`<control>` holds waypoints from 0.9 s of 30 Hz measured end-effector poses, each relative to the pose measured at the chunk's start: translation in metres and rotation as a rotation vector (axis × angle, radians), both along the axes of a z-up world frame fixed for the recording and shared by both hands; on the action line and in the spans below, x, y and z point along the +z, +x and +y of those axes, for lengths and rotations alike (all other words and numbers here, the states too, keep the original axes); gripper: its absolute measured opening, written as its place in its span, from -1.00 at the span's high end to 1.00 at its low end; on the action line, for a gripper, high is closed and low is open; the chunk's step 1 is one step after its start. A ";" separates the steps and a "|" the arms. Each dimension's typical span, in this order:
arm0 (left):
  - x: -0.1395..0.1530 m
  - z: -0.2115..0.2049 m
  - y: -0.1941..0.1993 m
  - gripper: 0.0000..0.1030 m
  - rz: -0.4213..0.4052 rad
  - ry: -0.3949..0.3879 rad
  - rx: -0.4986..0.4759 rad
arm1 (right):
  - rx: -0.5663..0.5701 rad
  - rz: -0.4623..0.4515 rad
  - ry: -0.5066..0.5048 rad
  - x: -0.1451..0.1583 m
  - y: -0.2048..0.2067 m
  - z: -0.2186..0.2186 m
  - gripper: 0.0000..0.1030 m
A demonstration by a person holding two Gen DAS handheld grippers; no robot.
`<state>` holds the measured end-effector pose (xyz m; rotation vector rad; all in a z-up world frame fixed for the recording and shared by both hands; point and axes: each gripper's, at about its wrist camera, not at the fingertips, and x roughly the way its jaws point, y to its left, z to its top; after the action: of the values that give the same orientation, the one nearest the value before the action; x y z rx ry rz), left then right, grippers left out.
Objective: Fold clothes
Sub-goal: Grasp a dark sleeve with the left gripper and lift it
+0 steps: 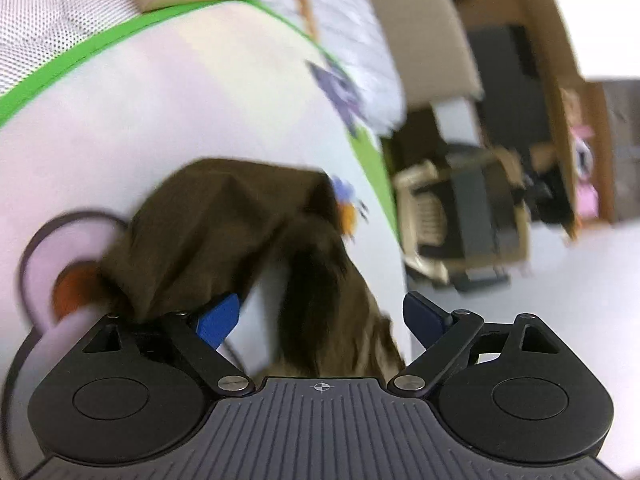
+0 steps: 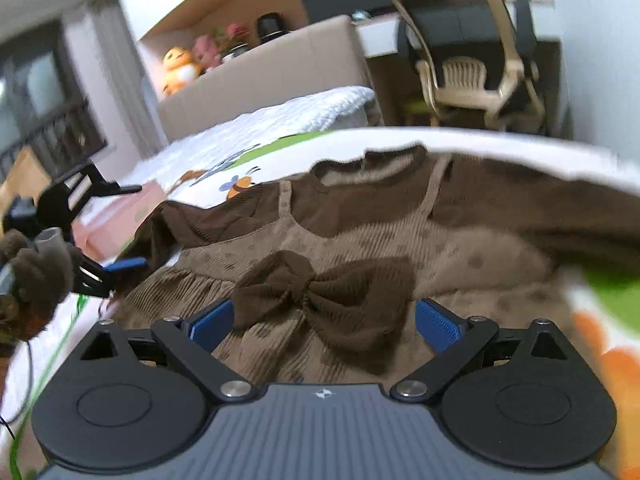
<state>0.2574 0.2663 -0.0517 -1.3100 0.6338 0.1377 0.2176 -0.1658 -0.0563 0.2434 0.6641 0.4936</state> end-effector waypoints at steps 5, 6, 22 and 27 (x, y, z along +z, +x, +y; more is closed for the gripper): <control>-0.010 0.018 0.032 0.78 0.080 0.126 0.047 | -0.016 0.011 0.122 -0.008 -0.001 -0.017 -1.00; -0.003 0.021 0.034 0.78 0.051 0.206 0.018 | -0.022 0.016 0.143 -0.009 -0.001 -0.020 -1.00; -0.034 0.037 -0.001 -0.44 -0.006 -0.147 -0.036 | 0.008 0.053 0.162 -0.013 0.005 -0.019 -1.00; -0.025 0.043 0.031 -0.01 -0.018 -0.056 0.145 | 0.016 0.052 0.140 -0.012 0.004 -0.016 -1.00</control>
<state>0.2882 0.3092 -0.0769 -1.4103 0.5301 0.2280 0.2219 -0.1817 -0.0684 0.3844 0.6829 0.5518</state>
